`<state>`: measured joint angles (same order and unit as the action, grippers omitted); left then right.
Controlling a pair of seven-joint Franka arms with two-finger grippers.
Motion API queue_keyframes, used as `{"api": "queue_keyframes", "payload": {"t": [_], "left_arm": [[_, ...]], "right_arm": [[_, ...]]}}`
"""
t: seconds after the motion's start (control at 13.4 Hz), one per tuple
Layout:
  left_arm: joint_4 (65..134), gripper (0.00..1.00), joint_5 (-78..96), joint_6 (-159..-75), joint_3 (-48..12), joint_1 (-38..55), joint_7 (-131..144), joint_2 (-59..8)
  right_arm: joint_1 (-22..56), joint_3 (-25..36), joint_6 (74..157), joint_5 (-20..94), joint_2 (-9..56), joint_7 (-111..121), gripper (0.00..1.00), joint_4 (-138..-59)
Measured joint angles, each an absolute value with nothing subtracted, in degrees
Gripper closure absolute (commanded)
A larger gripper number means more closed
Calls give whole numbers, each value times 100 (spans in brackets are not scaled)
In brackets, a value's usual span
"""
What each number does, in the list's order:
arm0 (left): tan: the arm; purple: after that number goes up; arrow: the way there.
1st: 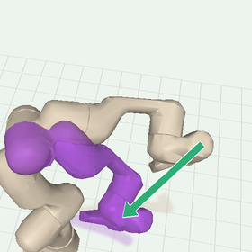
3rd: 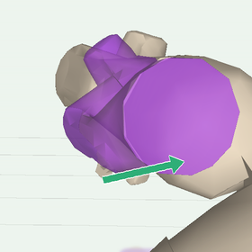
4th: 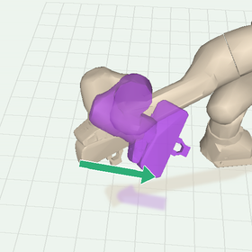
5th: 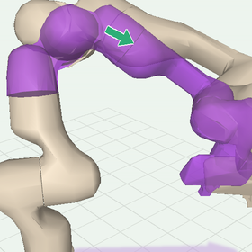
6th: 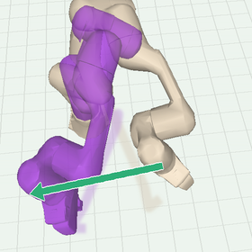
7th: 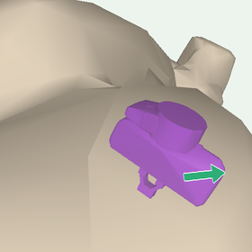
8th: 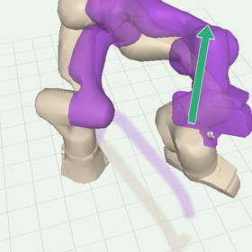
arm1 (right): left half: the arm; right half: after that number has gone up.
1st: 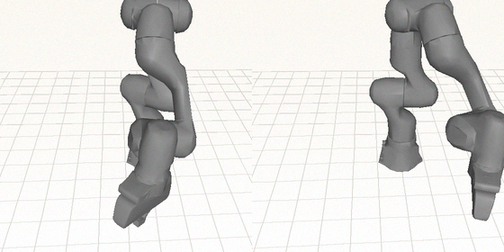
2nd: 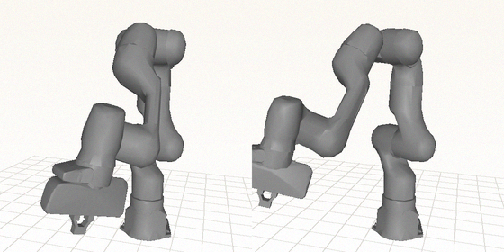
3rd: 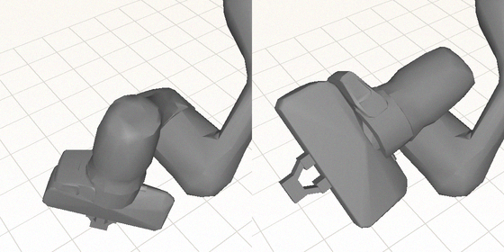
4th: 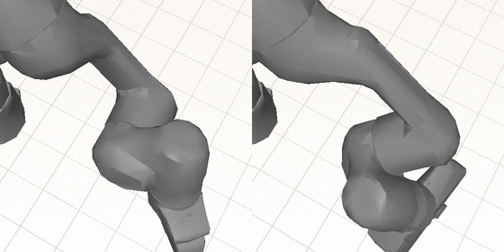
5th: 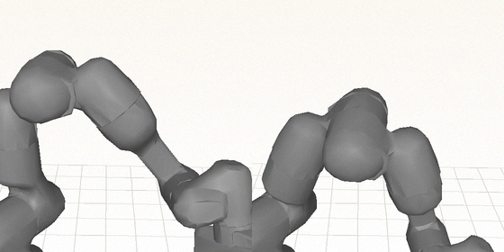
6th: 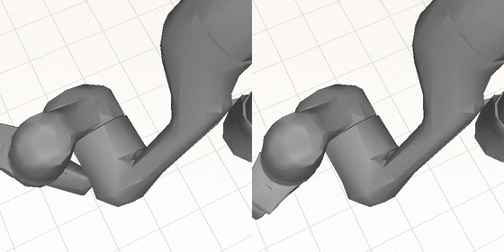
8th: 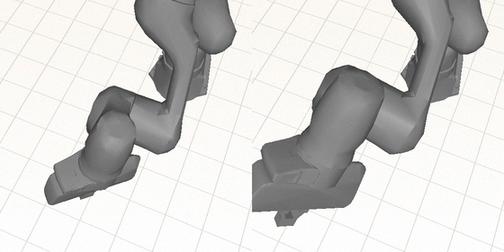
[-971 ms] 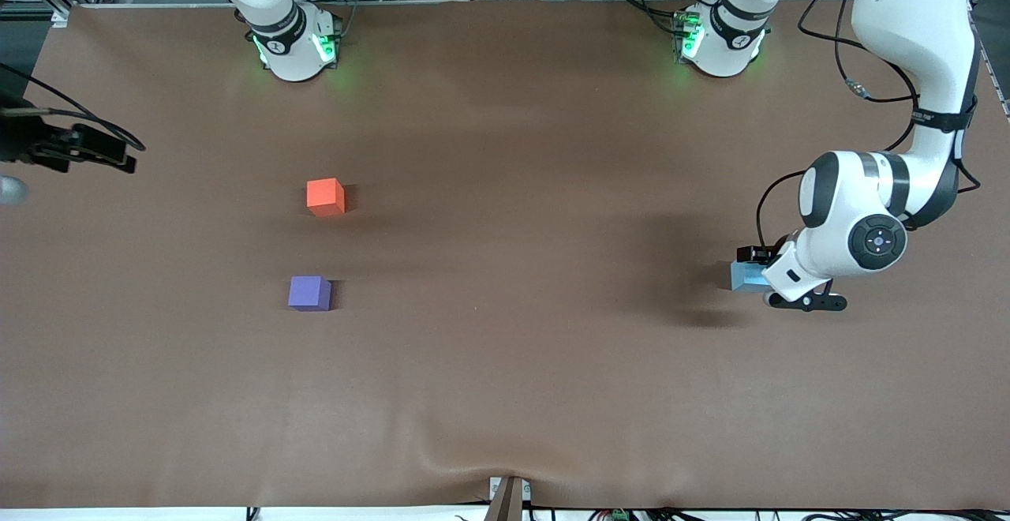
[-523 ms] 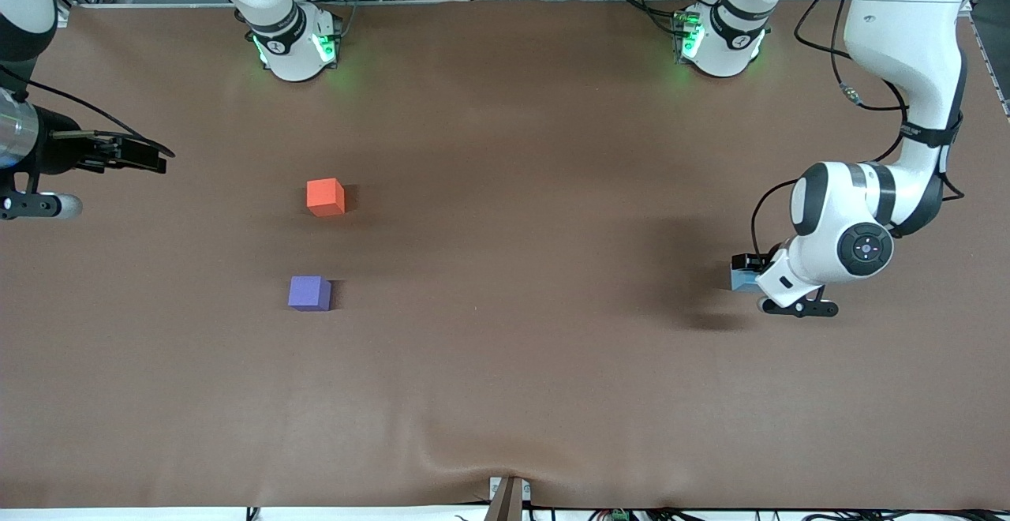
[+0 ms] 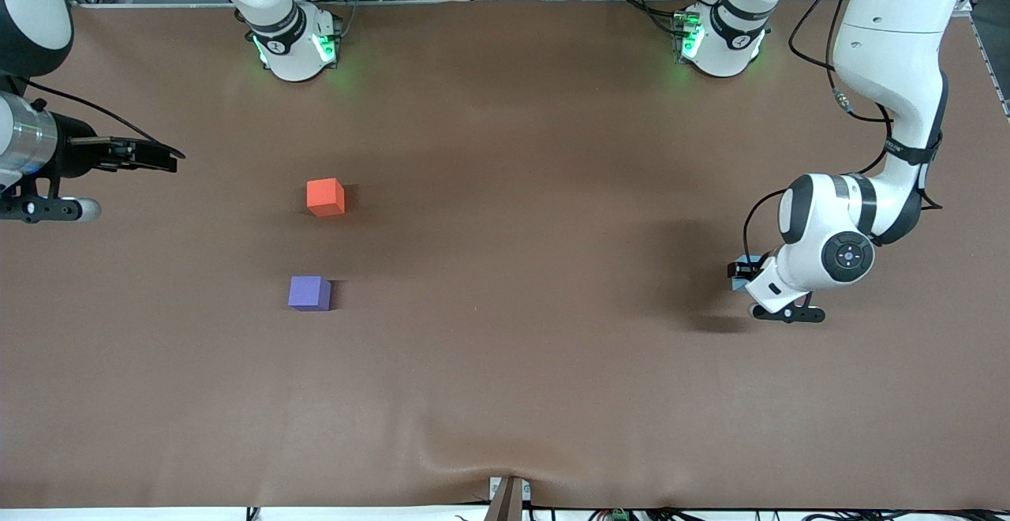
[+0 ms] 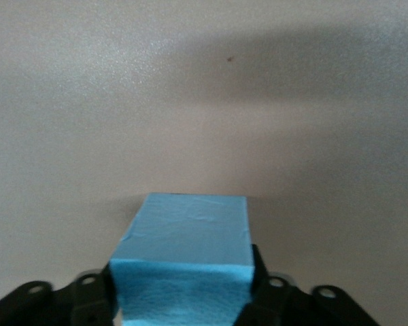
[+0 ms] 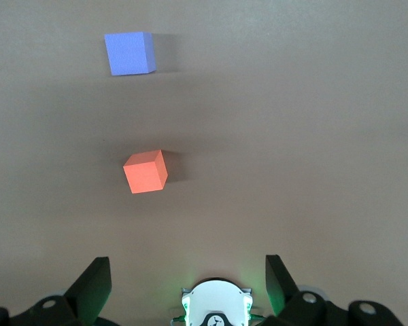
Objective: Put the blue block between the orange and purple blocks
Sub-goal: 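Carry the blue block toward the table middle with the left gripper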
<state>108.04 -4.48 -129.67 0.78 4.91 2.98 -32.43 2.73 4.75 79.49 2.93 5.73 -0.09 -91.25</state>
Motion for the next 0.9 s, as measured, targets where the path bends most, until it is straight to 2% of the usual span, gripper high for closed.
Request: {"api": "queue_keyframes", "payload": {"t": [0.22,0.9], "left_arm": [[10668,100,-441,-13001,-25,489,298,-3235],[9554,100,158,-12573,-1110,746,703,-2953]], "right_arm": [[283,467,7970,293,573,-9,0,-9125],[342,450,8158,297,606,-10,0,-9124]]}}
